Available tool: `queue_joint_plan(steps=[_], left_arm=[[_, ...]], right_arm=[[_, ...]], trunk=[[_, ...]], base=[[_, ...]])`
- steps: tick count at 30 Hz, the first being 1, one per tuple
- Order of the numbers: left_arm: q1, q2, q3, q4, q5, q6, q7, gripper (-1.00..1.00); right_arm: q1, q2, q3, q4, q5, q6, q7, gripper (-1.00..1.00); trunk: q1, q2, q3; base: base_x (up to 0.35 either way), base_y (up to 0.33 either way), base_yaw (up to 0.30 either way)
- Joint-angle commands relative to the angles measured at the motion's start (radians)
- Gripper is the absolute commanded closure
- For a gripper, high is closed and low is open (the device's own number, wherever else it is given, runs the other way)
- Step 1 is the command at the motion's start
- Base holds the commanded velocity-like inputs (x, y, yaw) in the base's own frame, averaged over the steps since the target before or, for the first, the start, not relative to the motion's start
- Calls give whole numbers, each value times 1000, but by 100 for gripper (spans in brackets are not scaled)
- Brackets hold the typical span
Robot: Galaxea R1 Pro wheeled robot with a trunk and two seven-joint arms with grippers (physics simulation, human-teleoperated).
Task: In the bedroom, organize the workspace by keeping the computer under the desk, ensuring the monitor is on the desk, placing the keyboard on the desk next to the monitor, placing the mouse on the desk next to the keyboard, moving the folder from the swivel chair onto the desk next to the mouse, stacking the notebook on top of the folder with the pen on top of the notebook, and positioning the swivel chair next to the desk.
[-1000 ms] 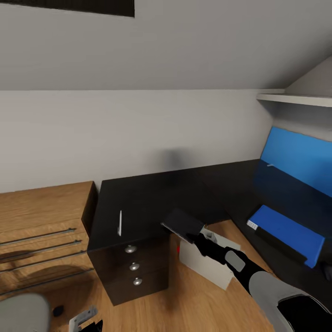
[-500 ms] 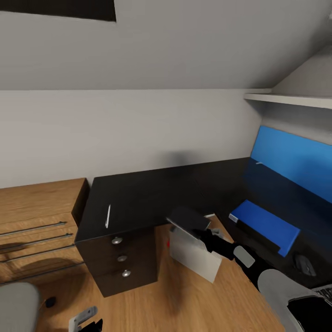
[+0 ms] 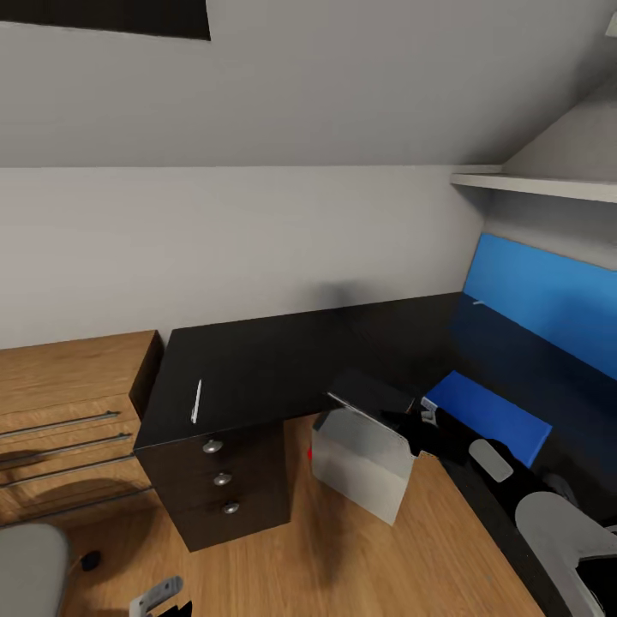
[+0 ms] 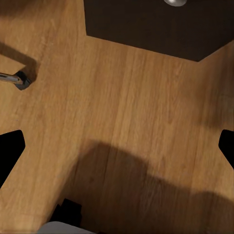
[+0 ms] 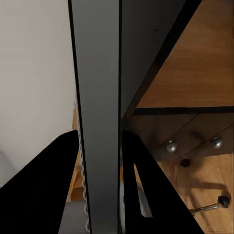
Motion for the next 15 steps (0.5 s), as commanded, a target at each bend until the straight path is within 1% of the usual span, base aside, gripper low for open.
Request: queue_joint_plan(steps=[1,3,4,6,7,10,12,15], left_arm=[[0,-1,1,-2,10,6,4,-100],[0,-1,1,-1,10,6,4,-100],[0,-1,1,0,10,5,4,-100],[0,-1,1,0,11,2,4,-100],[0,-1,1,0,11,-3,4,-100],[0,-1,1,2,12,-27,4,-100],[0,-1,1,6,11,-42,4,-100],[0,-1,1,9,11,-48,4,-100]], right_arm=[[-1,-9,5,-2,-5,7,-2,100],[-1,-38,4,-6,-7,16,-25,100],[-1,-46,3,-6,-8,17,-30,100],[-1,-77,4,-7,-8,20,-43,100],[-1,-86,4,-7,-8,19,-46,100],[-1,-100,4,-5,-8,16,-47,100],[-1,-108,4,-4,-9,12,-36,100],[-1,-113,4,-3,-9,10,-25,100]], trunk=[[0,-1,-1],[0,-1,-1],[0,-1,-1],[0,-1,-1],[0,-1,-1],[0,-1,-1],[0,-1,-1],[0,-1,-1]], base=[[0,-1,0],[0,0,0],[0,0,0],[0,-30,0],[0,-137,0],[0,-213,0],[0,-275,0],[0,-291,0]])
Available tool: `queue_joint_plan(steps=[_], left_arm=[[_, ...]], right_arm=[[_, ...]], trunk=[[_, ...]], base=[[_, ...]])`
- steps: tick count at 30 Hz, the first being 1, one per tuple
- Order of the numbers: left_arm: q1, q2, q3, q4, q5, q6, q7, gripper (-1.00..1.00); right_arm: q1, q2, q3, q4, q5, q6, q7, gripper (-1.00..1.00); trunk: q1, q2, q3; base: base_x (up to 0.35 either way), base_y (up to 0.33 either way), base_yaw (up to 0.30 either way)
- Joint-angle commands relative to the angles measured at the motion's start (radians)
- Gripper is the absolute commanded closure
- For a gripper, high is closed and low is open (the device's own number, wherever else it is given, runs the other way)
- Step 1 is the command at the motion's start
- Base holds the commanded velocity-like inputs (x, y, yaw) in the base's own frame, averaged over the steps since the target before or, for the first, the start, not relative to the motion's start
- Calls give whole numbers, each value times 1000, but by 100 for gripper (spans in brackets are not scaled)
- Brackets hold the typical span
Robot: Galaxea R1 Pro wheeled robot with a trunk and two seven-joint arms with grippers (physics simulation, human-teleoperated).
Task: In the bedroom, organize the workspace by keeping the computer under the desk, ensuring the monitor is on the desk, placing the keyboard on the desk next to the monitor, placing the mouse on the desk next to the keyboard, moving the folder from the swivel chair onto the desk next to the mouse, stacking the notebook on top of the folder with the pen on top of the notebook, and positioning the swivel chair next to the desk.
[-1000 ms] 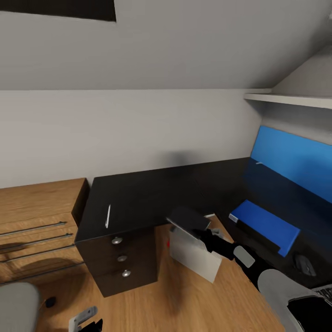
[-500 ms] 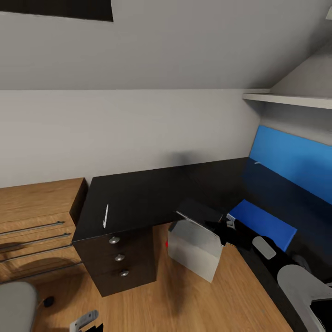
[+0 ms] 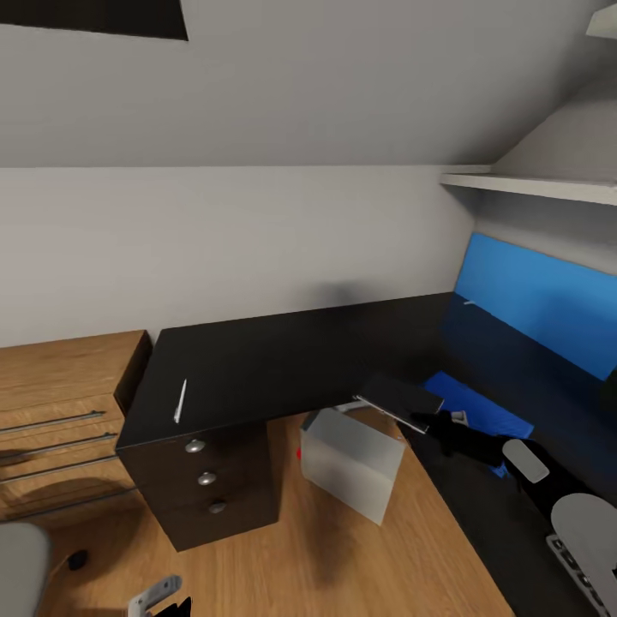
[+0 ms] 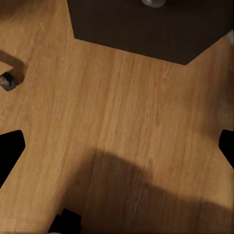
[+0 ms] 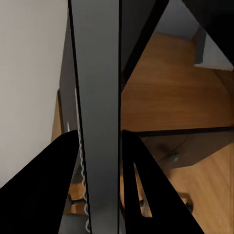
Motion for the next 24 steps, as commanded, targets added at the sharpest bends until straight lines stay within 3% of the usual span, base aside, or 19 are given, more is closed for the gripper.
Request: queue_joint_plan(steps=[1,7,19,24], left_arm=[[0,-1,2,-2,11,4,3,-100],[0,-1,2,-1,10,3,2,-100],[0,-1,2,0,10,1,2,-100],[0,-1,2,0,10,0,-1,-100]], right_arm=[[-1,-3,5,1,-3,1,6,100],[-1,-16,3,21,-4,0,10,100],[-1,-28,-2,38,-4,0,12,100],[-1,-42,-2,38,-4,0,11,100]], trunk=[[0,-1,-1],[0,-1,-1],[0,-1,-1],[0,-1,-1]], base=[[0,-291,0],[0,-214,0],[0,-27,0],[0,-171,0]])
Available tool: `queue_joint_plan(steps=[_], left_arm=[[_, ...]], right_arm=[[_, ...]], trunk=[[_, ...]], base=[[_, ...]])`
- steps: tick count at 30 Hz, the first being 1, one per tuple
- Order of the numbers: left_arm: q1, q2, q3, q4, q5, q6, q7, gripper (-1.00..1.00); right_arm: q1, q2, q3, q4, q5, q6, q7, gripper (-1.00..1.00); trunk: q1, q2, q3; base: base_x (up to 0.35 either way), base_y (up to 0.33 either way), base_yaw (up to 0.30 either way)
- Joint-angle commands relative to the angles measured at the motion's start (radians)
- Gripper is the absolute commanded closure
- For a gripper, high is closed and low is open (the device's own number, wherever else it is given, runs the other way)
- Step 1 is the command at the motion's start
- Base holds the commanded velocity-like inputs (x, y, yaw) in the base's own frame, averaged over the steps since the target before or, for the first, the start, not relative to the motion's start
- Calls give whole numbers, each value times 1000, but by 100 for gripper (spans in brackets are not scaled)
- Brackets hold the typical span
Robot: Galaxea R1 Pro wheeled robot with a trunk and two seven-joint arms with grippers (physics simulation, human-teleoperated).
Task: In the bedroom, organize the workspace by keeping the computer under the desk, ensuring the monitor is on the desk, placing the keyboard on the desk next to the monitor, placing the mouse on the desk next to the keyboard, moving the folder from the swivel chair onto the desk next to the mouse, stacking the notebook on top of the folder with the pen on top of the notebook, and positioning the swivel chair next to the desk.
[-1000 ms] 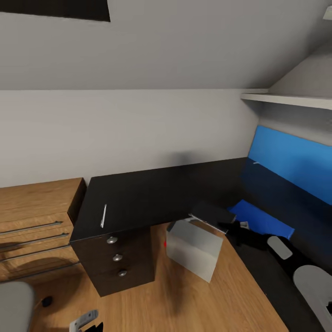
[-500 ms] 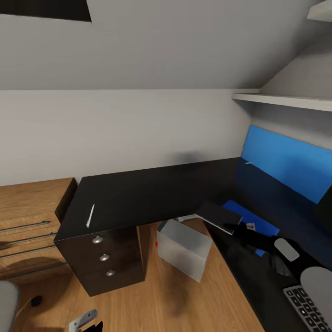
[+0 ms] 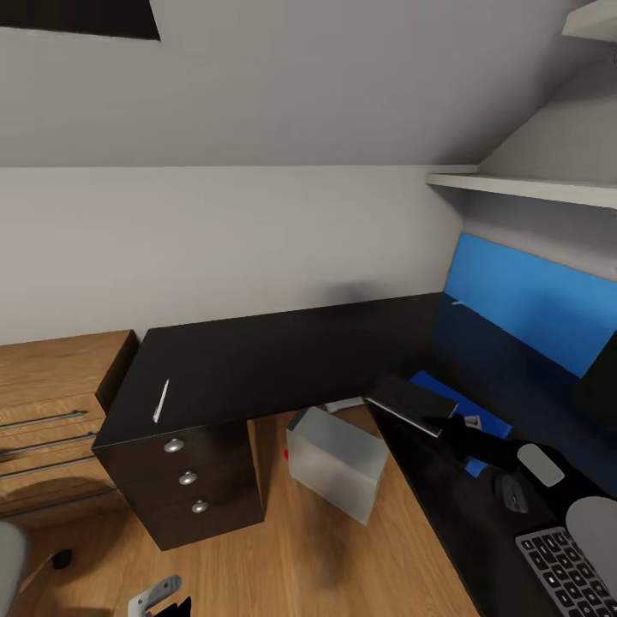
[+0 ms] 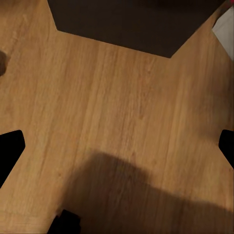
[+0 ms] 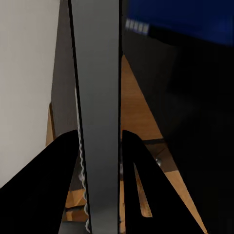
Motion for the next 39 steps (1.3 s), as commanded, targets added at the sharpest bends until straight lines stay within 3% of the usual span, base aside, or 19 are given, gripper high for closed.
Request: queue_joint_plan(steps=[1,19,29,39], left_arm=[[0,-1,2,-2,11,6,3,-100],[0,-1,2,1,11,7,4,-100],[0,-1,2,1,11,7,4,-100],[0,-1,2,1,12,7,4,-100]], right_arm=[[-1,-6,5,0,-2,2,3,100],[-1,-47,3,14,-2,-6,3,100],[-1,-49,3,35,-2,-130,-1,100],[-1,-48,3,43,-2,-159,-4,100]], trunk=[[0,-1,-1],[0,-1,-1],[0,-1,-1],[0,-1,-1]], base=[[0,-174,0],[0,-24,0],[0,-97,0],[0,-22,0]])
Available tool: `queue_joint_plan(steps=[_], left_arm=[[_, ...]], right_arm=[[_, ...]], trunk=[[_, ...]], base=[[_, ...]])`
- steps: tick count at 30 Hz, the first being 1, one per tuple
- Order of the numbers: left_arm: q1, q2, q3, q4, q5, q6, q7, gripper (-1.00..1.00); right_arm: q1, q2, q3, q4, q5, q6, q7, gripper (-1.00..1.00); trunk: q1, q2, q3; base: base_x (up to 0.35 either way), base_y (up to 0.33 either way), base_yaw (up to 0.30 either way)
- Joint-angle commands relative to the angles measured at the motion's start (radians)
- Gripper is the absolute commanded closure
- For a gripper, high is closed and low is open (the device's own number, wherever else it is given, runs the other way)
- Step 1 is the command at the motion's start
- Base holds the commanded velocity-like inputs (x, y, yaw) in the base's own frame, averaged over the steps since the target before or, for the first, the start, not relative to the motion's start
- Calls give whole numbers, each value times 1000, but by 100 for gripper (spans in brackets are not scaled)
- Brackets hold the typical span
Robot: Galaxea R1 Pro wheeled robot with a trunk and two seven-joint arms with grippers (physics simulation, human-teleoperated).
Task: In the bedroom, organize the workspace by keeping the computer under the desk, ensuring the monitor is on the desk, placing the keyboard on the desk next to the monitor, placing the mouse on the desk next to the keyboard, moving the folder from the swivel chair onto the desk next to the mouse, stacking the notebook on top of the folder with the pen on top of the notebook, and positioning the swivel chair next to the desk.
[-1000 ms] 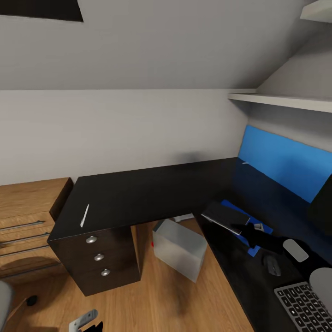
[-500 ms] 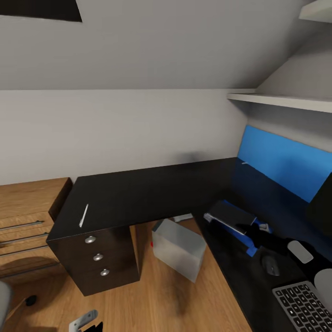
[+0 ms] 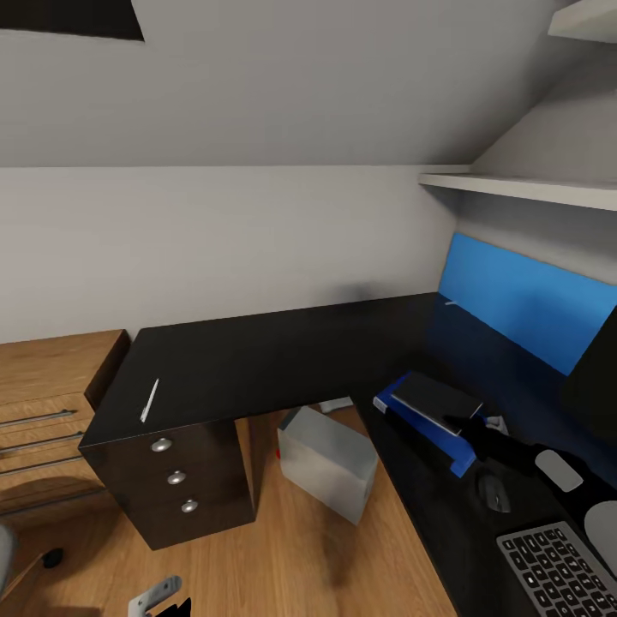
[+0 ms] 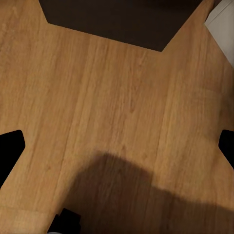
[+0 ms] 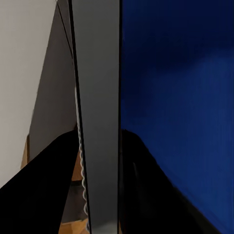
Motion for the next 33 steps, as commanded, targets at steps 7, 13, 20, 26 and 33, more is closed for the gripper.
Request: queue_joint_plan(steps=[7,13,20,26,33], left_arm=[[0,-1,1,-2,10,6,3,-100],[0,-1,1,-2,10,6,3,-100],[0,-1,2,-2,10,6,4,-100],[0,0,4,-3,10,6,5,-100],[0,0,5,-4,11,6,7,-100]], right_arm=[[-1,1,7,1,-8,-33,-25,100],[-1,2,7,1,-8,-37,-42,100],[-1,3,8,1,-8,-38,-45,100],[-1,3,7,2,-8,-36,-48,100],[-1,3,7,14,-8,-31,-57,100]], trunk=[[0,-1,-1],[0,-1,-1],[0,-1,-1],[0,-1,-1],[0,-1,-1]], base=[[0,-1,0],[1,0,0],[99,0,0],[20,0,0],[2,0,0]])
